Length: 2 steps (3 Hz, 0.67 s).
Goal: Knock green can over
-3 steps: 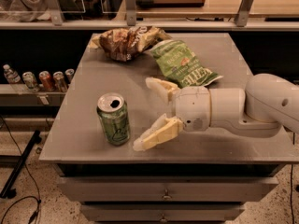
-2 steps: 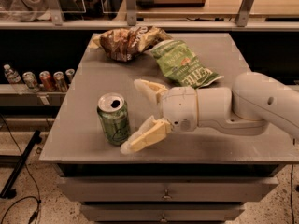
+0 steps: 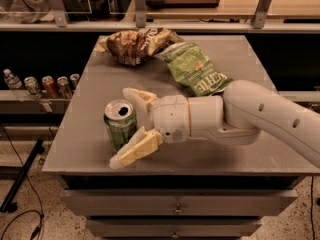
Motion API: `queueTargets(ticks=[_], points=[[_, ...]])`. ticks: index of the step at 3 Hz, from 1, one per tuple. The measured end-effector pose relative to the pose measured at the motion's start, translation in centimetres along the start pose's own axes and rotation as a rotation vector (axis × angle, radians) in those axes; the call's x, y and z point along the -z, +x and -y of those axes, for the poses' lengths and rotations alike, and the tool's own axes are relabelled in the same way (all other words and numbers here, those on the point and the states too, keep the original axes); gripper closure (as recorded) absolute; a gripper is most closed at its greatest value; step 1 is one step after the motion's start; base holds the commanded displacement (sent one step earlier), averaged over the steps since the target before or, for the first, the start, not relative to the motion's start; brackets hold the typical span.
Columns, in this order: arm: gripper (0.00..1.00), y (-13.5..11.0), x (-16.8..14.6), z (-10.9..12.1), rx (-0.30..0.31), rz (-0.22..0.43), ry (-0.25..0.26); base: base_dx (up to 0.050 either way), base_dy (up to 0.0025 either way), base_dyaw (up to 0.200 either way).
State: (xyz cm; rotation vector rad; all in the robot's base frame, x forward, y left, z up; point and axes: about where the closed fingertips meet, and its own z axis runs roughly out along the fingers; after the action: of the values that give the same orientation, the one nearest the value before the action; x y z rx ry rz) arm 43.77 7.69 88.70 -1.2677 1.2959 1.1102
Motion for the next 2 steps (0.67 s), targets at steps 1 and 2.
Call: queueTargets(ticks=[1, 2], points=[[0.0, 0.04, -0.86, -0.07, -0.001, 0.024, -0.016, 0.0, 0.0, 0.0], [0.17, 0.31, -1.36, -0.19, -0.005, 0.054, -0.032, 0.0, 0.0, 0.0]])
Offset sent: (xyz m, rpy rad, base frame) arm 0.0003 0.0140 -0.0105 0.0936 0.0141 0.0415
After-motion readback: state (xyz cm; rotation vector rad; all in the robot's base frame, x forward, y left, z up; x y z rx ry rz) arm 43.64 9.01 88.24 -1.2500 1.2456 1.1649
